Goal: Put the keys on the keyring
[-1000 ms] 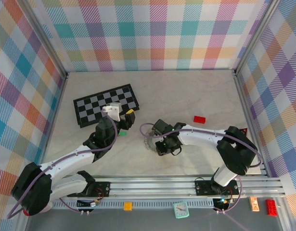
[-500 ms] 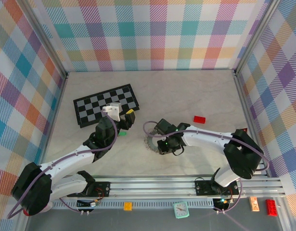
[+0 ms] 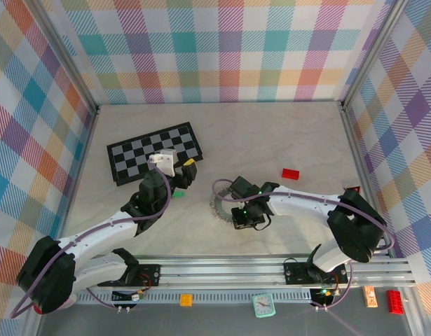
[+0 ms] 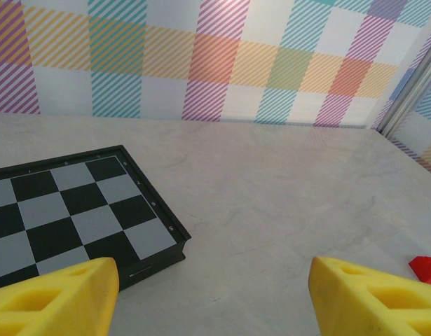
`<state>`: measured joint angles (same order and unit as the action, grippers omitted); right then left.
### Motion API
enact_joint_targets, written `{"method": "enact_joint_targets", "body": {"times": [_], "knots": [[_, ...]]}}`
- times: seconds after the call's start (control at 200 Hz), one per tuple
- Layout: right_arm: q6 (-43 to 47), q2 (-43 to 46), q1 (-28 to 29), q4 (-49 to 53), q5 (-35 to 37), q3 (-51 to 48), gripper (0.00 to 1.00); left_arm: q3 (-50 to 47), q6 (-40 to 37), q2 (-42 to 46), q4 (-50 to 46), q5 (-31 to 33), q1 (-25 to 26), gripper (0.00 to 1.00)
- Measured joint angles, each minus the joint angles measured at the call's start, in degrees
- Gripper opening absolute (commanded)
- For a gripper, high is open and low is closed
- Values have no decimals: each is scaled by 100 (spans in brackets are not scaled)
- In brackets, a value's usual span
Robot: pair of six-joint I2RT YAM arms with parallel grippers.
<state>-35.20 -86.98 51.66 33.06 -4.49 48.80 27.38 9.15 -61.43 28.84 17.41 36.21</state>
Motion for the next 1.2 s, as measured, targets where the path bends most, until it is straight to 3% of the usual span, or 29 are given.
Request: {"method": "enact_joint_targets", "body": {"times": [0.59, 1.2], "knots": [[-173, -385, 0, -278, 142, 11, 26, 0, -46, 0, 26, 7, 0, 71], [-205, -387, 0, 26, 1029, 396, 23, 0, -107, 0, 28, 22, 0, 71]]}}
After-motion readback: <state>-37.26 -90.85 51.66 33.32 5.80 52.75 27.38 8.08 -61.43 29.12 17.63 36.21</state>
